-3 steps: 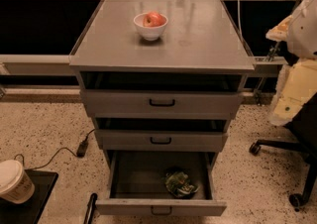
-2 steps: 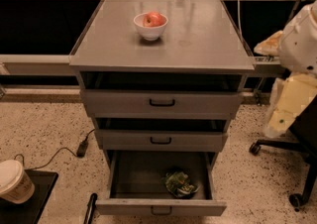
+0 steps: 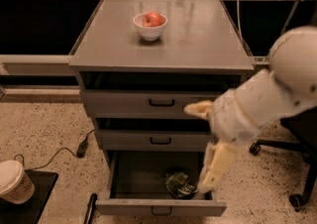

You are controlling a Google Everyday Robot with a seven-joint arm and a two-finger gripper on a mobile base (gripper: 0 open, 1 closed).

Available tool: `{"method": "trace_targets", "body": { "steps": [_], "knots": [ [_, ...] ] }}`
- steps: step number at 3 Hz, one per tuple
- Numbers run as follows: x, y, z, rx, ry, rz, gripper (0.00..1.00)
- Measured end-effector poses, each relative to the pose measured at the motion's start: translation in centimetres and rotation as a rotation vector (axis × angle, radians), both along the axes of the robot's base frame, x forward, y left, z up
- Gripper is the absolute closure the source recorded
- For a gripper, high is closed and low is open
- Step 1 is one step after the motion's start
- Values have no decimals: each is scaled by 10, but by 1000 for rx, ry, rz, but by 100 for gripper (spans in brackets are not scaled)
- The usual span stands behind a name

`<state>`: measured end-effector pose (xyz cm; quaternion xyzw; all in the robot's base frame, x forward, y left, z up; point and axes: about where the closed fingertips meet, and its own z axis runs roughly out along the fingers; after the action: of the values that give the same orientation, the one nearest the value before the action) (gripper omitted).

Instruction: Pick green jalapeno chip bag from bottom drawer and place on counter

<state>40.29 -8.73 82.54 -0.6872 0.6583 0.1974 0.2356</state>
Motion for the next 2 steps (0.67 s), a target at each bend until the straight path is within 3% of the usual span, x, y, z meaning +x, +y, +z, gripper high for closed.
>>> {"method": "trace_targets", "body": {
  "steps": [1,2],
  "knots": [
    [-23,87,-50,10,5,123,0],
    [-34,109,-82,-14,8,145,0]
  ]
}}
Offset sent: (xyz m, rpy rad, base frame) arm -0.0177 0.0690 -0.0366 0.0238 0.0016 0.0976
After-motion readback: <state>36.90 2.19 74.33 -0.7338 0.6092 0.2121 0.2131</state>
